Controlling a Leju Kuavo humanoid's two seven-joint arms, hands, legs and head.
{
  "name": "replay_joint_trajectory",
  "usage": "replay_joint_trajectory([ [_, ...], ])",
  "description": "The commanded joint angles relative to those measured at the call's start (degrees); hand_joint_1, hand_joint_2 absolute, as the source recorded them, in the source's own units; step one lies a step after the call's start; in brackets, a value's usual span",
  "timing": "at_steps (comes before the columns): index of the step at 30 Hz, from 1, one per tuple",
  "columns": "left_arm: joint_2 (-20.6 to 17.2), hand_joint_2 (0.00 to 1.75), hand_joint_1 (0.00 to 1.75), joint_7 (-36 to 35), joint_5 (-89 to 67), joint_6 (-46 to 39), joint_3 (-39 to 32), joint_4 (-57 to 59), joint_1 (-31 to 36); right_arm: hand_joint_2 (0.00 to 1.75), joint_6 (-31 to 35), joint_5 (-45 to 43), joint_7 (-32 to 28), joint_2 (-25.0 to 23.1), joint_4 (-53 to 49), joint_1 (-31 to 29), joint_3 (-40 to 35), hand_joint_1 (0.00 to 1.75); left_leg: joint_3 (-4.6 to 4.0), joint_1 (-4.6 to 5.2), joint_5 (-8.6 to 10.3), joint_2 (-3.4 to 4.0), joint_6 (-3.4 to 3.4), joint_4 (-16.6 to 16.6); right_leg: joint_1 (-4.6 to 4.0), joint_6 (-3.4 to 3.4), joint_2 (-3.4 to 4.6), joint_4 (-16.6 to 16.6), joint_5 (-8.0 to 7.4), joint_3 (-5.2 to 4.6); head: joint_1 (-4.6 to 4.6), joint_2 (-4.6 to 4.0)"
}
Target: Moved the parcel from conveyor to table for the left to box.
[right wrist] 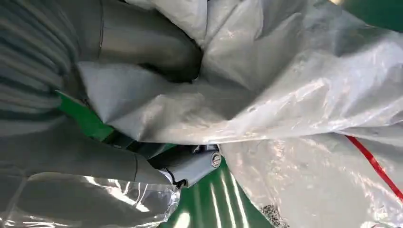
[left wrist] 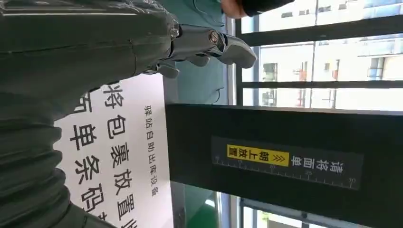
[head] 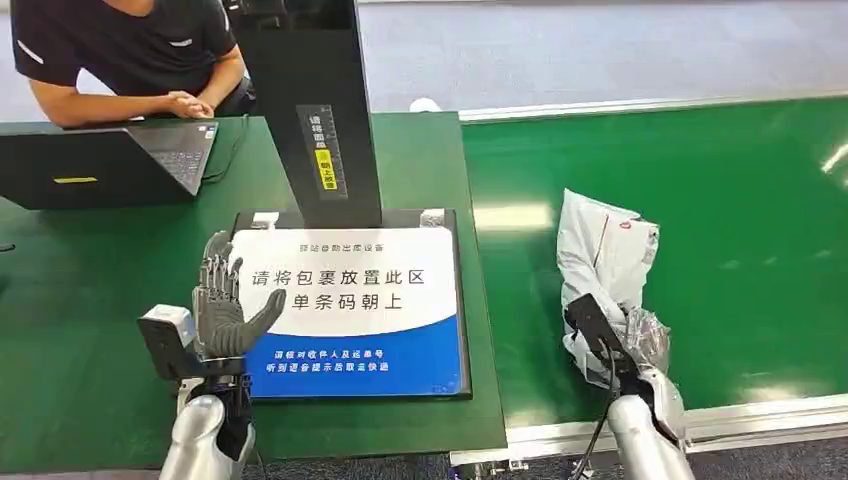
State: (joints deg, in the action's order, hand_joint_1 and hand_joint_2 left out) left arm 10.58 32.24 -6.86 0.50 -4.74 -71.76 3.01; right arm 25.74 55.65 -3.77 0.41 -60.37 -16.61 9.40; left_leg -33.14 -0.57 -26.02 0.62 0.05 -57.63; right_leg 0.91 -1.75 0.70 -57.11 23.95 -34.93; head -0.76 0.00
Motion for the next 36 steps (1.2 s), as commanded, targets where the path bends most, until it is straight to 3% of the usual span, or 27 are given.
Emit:
replay_joint_trajectory([
  [1, -0.1, 1.75, 0.0, 1.63, -0.26, -0.91, 0.21, 1.63, 0.7, 1.75, 6.24, 2.24, -10.31, -4.68, -15.37, 2.64, -3.02, 1.75, 0.01, 0.05, -0.01, 0.03, -0.05, 0.04, 0.03, 0.12, 0.01, -0.09, 0.03, -0.11, 0.02, 0.0],
  [8, 0.23, 1.75, 0.0, 2.65, -0.38, -3.06, 0.17, 0.81, 1.57, 1.75, -0.89, 2.73, -12.66, -3.63, -10.6, -2.89, -12.25, 1.75, -0.02, 0.0, 0.01, 0.15, -0.03, 0.04, -0.02, 0.12, 0.13, -0.1, -0.02, -0.14, 0.0, 0.0],
  [11, 0.32, 1.75, 0.0, 2.53, -0.4, -2.93, 0.41, 1.76, 2.69, 1.75, -6.9, 2.61, -13.43, -3.03, -7.36, -5.13, -18.44, 1.75, 0.0, 0.02, 0.01, 0.26, -0.04, 0.04, 0.0, 0.17, 0.24, -0.13, -0.06, -0.18, 0.0, 0.0],
  [13, 0.4, 1.75, 0.0, 2.55, -0.37, -2.98, 0.5, 2.38, 3.06, 1.75, -14.88, 0.77, -15.77, -2.05, -4.85, -6.44, -23.12, 1.75, 0.04, 0.01, 0.02, 0.2, -0.05, 0.08, 0.0, 0.19, 0.18, -0.09, -0.07, -0.12, 0.0, 0.0],
  [14, 0.46, 1.75, 0.0, 2.62, -0.35, -3.15, 0.55, 2.77, 3.26, 1.75, -14.59, 0.7, -15.74, -2.55, -3.37, -6.86, -23.94, 1.75, 0.07, -0.01, 0.01, 0.22, -0.05, 0.08, -0.02, 0.18, 0.19, -0.07, -0.07, -0.09, 0.0, 0.0],
  [15, 0.51, 1.75, 0.0, 2.86, -0.39, -4.03, 0.64, 3.4, 3.77, 1.75, -21.31, 2.3, -17.82, -1.01, 0.06, -8.98, -29.6, 1.75, 0.1, 0.02, 0.04, 0.18, -0.06, 0.12, 0.0, 0.21, 0.15, -0.06, -0.07, -0.08, 0.0, 0.0],
  [16, 0.51, 1.75, 0.0, 2.94, -0.4, -4.47, 0.66, 3.86, 4.1, 1.75, -23.28, 2.18, -18.8, -1.08, 1.74, -9.79, -31.33, 1.75, 0.1, -0.02, 0.02, 0.15, -0.06, 0.11, -0.03, 0.19, 0.12, -0.04, -0.06, -0.03, 0.0, 0.0],
  [21, 0.25, 1.75, 0.0, 2.82, 0.22, -6.95, 0.67, 5.28, 5.26, 1.75, -24.65, 2.17, -20.59, -3.03, 11.22, -15.58, -40.27, 1.75, 0.14, 0.01, 0.04, 0.23, -0.07, 0.13, -0.02, 0.19, 0.21, -0.05, -0.08, -0.06, 0.0, 0.0],
  [29, 0.26, 1.75, 0.0, 2.47, 0.89, -7.54, 0.98, 3.37, 4.05, 1.75, -24.24, 2.47, -18.85, -2.96, 14.95, -20.26, -48.15, 1.75, 0.13, -0.04, 0.04, 0.11, -0.07, 0.09, -0.05, 0.17, 0.08, -0.06, -0.03, -0.01, 0.0, 0.0],
  [30, 0.26, 1.75, 0.0, 2.25, 0.83, -7.68, 1.14, 2.62, 3.64, 1.75, -19.91, 6.03, -14.53, -2.61, 16.46, -21.72, -49.97, 1.75, 0.18, 0.0, 0.07, 0.08, -0.07, 0.14, -0.03, 0.2, 0.05, -0.04, -0.05, 0.01, 0.0, 0.0],
  [36, -0.01, 1.75, 0.0, 1.91, 0.57, -7.82, 1.31, 1.56, 3.13, 1.75, -9.87, 11.27, -11.17, -1.93, 19.59, -25.67, -50.13, 1.75, 0.17, 0.0, 0.11, -0.02, -0.07, 0.12, -0.02, 0.23, -0.05, -0.05, -0.09, 0.02, 0.0, 0.0],
])
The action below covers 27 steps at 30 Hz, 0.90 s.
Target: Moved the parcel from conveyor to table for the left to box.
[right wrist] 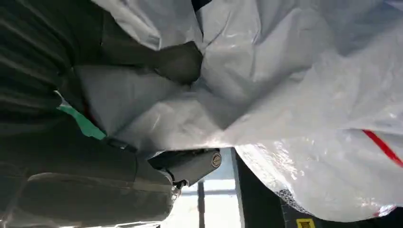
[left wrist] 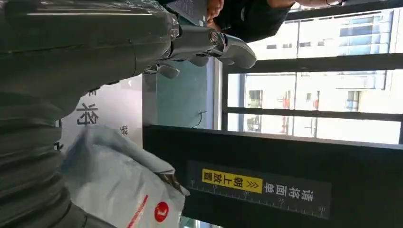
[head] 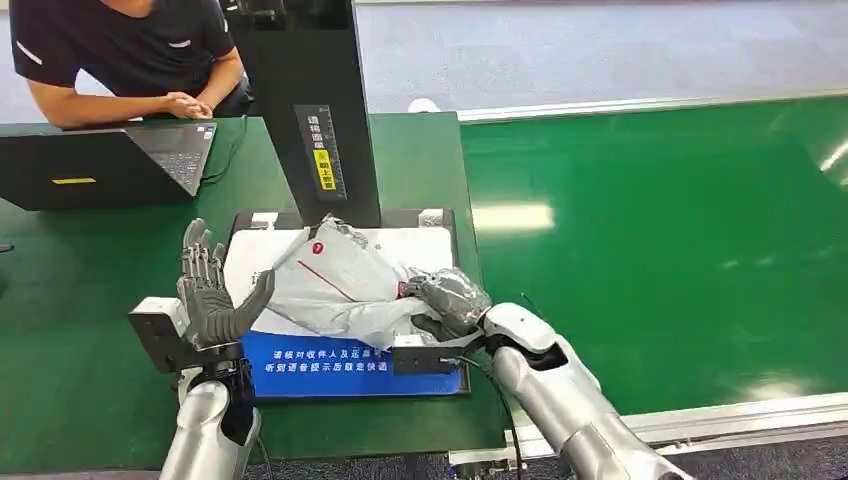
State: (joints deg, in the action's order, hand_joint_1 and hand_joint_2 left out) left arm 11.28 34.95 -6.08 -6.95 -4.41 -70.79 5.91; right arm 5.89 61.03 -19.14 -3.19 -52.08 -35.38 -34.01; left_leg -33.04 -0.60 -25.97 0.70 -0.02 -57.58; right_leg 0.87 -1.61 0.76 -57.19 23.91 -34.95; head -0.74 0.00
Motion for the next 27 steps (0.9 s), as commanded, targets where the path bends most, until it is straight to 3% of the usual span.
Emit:
replay_joint_trajectory([
  [1, -0.82, 1.75, 0.0, -0.81, -0.21, -0.32, 0.91, 0.52, 0.15, 1.75, 10.83, 5.76, 3.74, 1.2, 12.33, -7.46, -6.06, 1.69, 0.05, 0.06, 0.1, -0.14, 0.0, 0.09, 0.03, 0.12, -0.16, 0.02, -0.07, 0.02, -0.02, 0.0],
  [2, -0.95, 1.75, 0.0, -0.81, -0.2, -0.26, 0.8, 0.42, 0.0, 1.75, 12.18, 5.96, 4.14, 1.03, 12.94, -8.04, -5.44, 1.54, 0.03, 0.03, 0.05, -0.08, 0.0, 0.02, 0.01, 0.05, -0.09, 0.0, -0.03, 0.03, -0.02, 0.0],
  [3, -0.96, 1.75, 0.0, -0.8, -0.2, -0.31, 0.69, 0.2, -0.12, 1.75, 12.56, 6.03, 4.38, 0.78, 13.39, -8.35, -5.16, 0.0, 0.05, 0.06, 0.13, -0.14, 0.0, 0.1, 0.04, 0.12, -0.16, 0.04, -0.09, 0.03, -0.02, 0.0],
  [7, -1.33, 1.75, 0.0, -0.79, -0.15, -0.25, 0.39, -0.81, -1.08, 1.75, 16.57, 3.81, 3.78, 0.25, 13.31, -8.86, -2.01, 0.0, 0.0, 0.07, 0.12, -0.04, 0.0, 0.06, 0.05, 0.06, -0.05, 0.01, -0.1, -0.01, -0.02, 0.0],
  [11, -1.76, 1.75, 0.0, -0.76, -0.08, -0.04, 0.42, -0.24, -1.01, 1.75, 17.27, 1.21, -0.7, 0.75, 11.02, -8.07, -0.8, 0.0, 0.03, 0.05, 0.13, -0.13, -0.03, 0.09, 0.03, 0.12, -0.15, 0.02, -0.09, 0.03, -0.02, 0.0],
  [15, -1.76, 1.75, 0.0, -0.76, -0.08, -0.04, 0.42, -0.24, -1.01, 1.75, 17.27, 1.21, -0.7, 0.75, 11.02, -8.07, -0.8, 0.0, -0.03, 0.03, 0.09, -0.08, -0.02, 0.02, 0.01, 0.05, -0.08, 0.0, -0.08, -0.02, -0.02, 0.0],
  [19, -1.5, 1.75, 0.0, -0.74, 0.02, 0.28, 0.47, 0.13, -1.01, 1.75, 18.1, -4.96, -12.25, 1.56, 7.16, -5.95, -1.42, 0.0, -0.02, 0.04, 0.12, -0.16, -0.01, 0.05, 0.02, 0.09, -0.17, 0.01, -0.08, 0.0, -0.02, 0.0],
  [24, -1.63, 1.75, 0.0, -0.43, 0.39, 0.11, 0.11, 0.61, -1.28, 1.75, 12.71, -15.81, -19.09, 1.7, -2.79, -1.61, -2.67, 0.0, -0.02, 0.02, 0.09, -0.1, -0.02, 0.06, 0.0, 0.07, -0.11, 0.02, -0.07, -0.01, -0.02, 0.0],
  [26, -1.75, 1.75, 0.0, -0.09, 0.82, -0.24, -0.18, 0.35, -1.91, 1.75, 3.6, -27.82, -20.86, 2.24, -9.43, 0.79, -0.7, 0.0, 0.0, 0.03, 0.09, -0.12, -0.04, 0.09, 0.01, 0.11, -0.13, 0.02, -0.05, -0.01, -0.02, 0.0],
  [27, -1.8, 1.75, 0.0, -0.07, 0.88, -0.23, -0.23, 0.15, -2.21, 1.75, 2.25, -29.24, -20.54, 2.8, -11.71, 1.49, -0.45, 0.0, -0.06, 0.02, 0.07, -0.08, -0.02, 0.04, 0.01, 0.06, -0.08, 0.01, -0.05, -0.04, -0.02, 0.0],
])
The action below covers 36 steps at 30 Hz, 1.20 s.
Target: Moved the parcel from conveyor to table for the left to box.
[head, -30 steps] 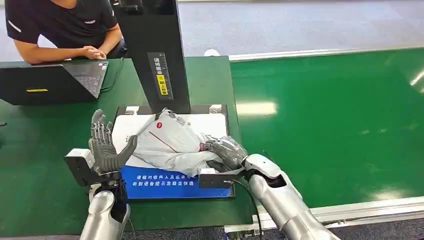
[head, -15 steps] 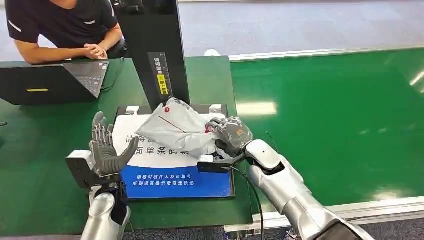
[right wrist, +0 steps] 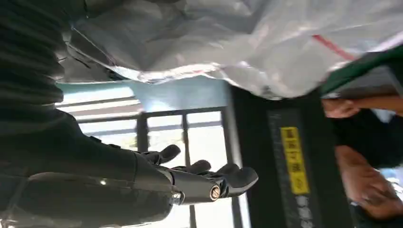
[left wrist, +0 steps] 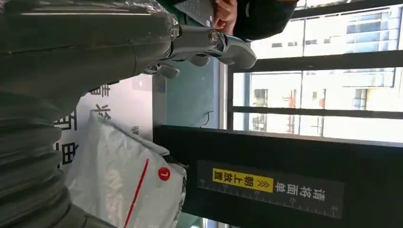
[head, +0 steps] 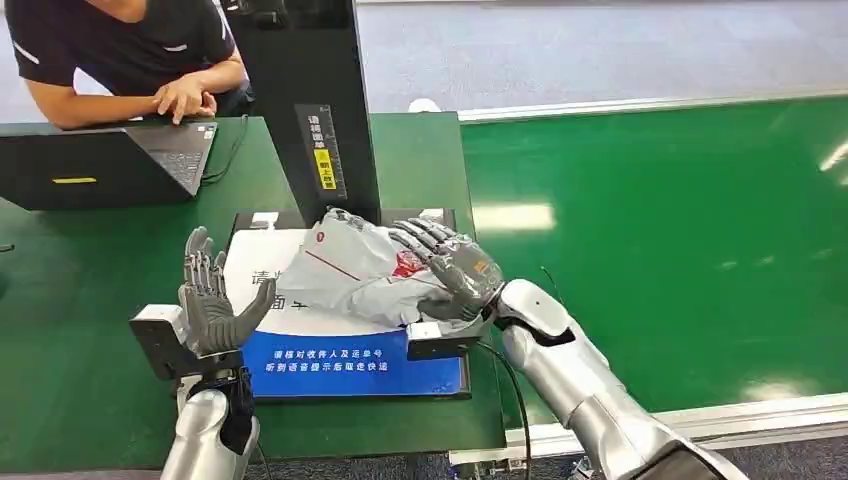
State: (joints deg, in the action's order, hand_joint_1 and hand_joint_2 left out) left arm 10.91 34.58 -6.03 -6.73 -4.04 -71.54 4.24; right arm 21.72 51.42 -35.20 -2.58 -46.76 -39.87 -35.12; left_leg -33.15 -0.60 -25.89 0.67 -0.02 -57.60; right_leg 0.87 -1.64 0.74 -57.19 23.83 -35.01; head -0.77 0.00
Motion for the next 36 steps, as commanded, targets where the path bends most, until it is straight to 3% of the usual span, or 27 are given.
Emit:
replay_joint_trajectory([
  [1, -1.44, 1.75, 0.0, 0.27, 1.37, -0.3, -0.82, 0.53, -1.1, 1.75, -21.79, -29.0, -4.73, 2.46, -20.71, 7.59, 3.24, 0.0, 0.08, 0.03, -0.01, -0.08, -0.02, 0.1, 0.01, 0.12, -0.1, 0.02, 0.03, 0.03, 0.02, 0.0],
  [5, -1.7, 1.75, 0.0, 0.58, 1.87, 0.04, -0.61, 0.32, -1.83, 1.75, -32.29, -41.5, -3.34, 4.68, -28.21, 11.0, 9.15, 0.0, -0.02, 0.03, 0.0, -0.24, -0.01, 0.04, 0.0, 0.11, -0.26, -0.01, 0.08, -0.02, 0.02, 0.0],
  [10, -1.84, 1.75, 0.0, 0.79, 2.3, 0.21, -0.59, 0.79, -1.53, 1.75, -36.51, -47.44, -2.36, 5.69, -30.07, 12.65, 15.05, 0.0, -0.11, 0.0, 0.03, -0.28, 0.0, 0.02, -0.01, 0.08, -0.3, 0.02, 0.06, -0.06, 0.0, 0.0],
  [18, -2.79, 1.75, 0.0, 2.3, -0.55, 3.81, 0.65, -1.99, -3.87, 1.75, -26.99, -42.9, 1.33, 3.37, -36.24, 20.17, 30.04, 0.0, -0.02, 0.02, 0.0, -0.26, -0.02, 0.08, 0.0, 0.1, -0.27, 0.06, 0.07, 0.0, 0.0, 0.0],
  [20, -3.77, 1.75, 0.0, 3.62, 0.07, 11.35, 2.11, -3.1, -4.72, 1.75, -25.06, -42.05, 2.79, 2.51, -37.23, 22.0, 33.94, 0.0, -0.02, 0.03, -0.01, -0.26, -0.02, 0.08, 0.01, 0.1, -0.28, 0.05, 0.09, 0.0, 0.0, 0.0],
  [22, -3.42, 1.75, 0.0, 4.03, -0.64, 12.67, 1.95, -3.57, -5.18, 1.75, -25.43, -42.02, 2.62, 2.74, -36.97, 22.75, 35.19, 0.0, 0.01, 0.05, -0.01, -0.3, -0.02, 0.11, 0.02, 0.11, -0.32, 0.05, 0.11, 0.03, 0.0, 0.0],
  [28, -6.67, 1.75, 0.0, 5.42, -11.19, 21.04, 11.41, -5.67, -5.74, 1.75, -27.6, -43.54, 3.17, 1.93, -32.52, 23.04, 39.46, 0.0, -0.01, 0.05, -0.04, -0.2, 0.01, 0.09, 0.03, 0.12, -0.21, 0.04, 0.05, -0.02, 0.0, 0.0],
  [36, -7.21, 1.75, 0.0, 4.29, -21.74, 18.74, 18.46, -5.07, -4.82, 1.75, -30.08, -43.31, 2.86, 0.13, -31.43, 23.43, 40.6, 0.0, -0.02, 0.03, -0.06, -0.04, -0.01, 0.1, 0.02, 0.1, -0.06, 0.06, 0.03, -0.06, 0.0, 0.0],
])
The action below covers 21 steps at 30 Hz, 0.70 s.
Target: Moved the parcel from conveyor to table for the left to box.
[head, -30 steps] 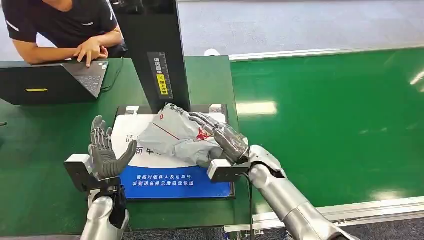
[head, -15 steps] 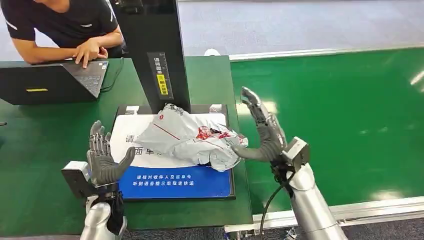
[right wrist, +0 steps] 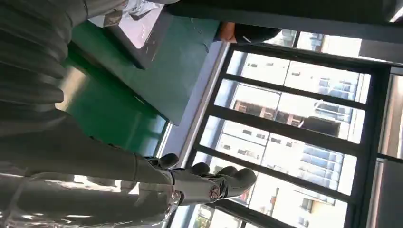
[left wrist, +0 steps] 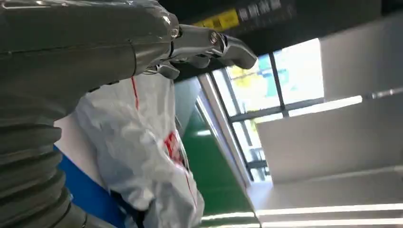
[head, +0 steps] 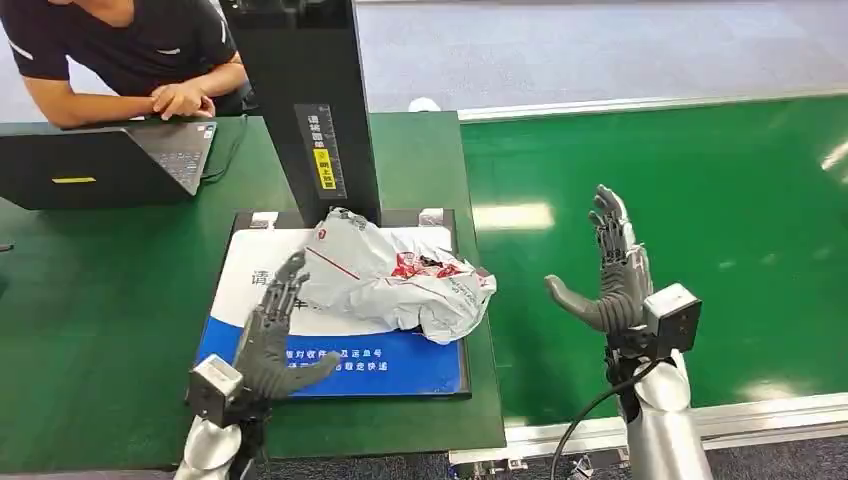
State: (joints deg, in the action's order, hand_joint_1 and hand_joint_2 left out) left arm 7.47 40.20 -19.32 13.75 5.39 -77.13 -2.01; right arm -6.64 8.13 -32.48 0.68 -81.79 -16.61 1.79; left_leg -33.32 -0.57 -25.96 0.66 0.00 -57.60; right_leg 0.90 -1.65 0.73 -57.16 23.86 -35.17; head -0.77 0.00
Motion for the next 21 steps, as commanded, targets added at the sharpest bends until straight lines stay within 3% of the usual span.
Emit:
replay_joint_trajectory([
  [1, -3.57, 1.75, 0.0, -2.62, -11.29, -3.31, 10.11, 1.35, 2.26, 1.75, -2.0, -0.04, 0.25, -3.39, 3.82, 0.3, 3.73, 0.0, 0.2, 0.02, 0.01, -0.08, -0.05, 0.14, -0.01, 0.15, -0.1, 0.04, 0.02, 0.14, 0.0, 0.0],
  [4, -1.92, 1.75, 0.0, -6.42, -19.32, -11.53, 12.89, 5.37, 5.97, 1.75, -2.65, 0.36, 0.24, -4.56, 3.71, 1.56, 4.05, 0.0, 0.11, -0.01, 0.05, -0.24, -0.02, 0.07, -0.03, 0.09, -0.25, 0.04, 0.03, 0.12, 0.0, 0.0],
  [8, -0.21, 1.75, 0.0, -15.28, -33.07, -29.27, 15.07, 11.88, 12.1, 1.75, -3.17, 1.71, 0.77, -5.83, 1.16, 3.8, 4.61, 0.0, 0.09, 0.01, 0.07, -0.26, -0.02, 0.08, -0.01, 0.07, -0.27, 0.04, 0.02, 0.11, 0.0, 0.0],
  [11, 0.28, 1.75, 0.0, -20.73, -40.53, -34.75, 17.03, 16.97, 16.57, 1.75, -3.19, 2.06, 1.84, -6.14, 0.51, 3.67, 5.34, 0.0, 0.08, 0.03, 0.1, -0.33, -0.02, 0.08, 0.01, 0.09, -0.34, 0.02, 0.01, 0.1, 0.0, 0.0],
  [19, -0.01, 1.75, 0.0, -29.3, -48.53, -36.79, 20.61, 25.67, 22.08, 1.75, -4.17, 1.9, 2.49, -6.09, 2.18, 4.13, 5.94, 0.0, 0.17, 0.03, 0.06, -0.16, 0.0, 0.1, 0.02, 0.08, -0.17, 0.06, -0.01, 0.15, 0.0, 0.0],
  [21, -0.23, 1.75, 0.0, -28.85, -47.7, -31.43, 21.72, 27.57, 22.85, 1.75, -4.36, 1.61, 2.13, -5.43, 3.9, 3.42, 5.73, 0.0, 0.19, 0.03, 0.05, -0.16, 0.0, 0.11, 0.01, 0.1, -0.18, 0.07, 0.0, 0.17, 0.0, 0.0],
])
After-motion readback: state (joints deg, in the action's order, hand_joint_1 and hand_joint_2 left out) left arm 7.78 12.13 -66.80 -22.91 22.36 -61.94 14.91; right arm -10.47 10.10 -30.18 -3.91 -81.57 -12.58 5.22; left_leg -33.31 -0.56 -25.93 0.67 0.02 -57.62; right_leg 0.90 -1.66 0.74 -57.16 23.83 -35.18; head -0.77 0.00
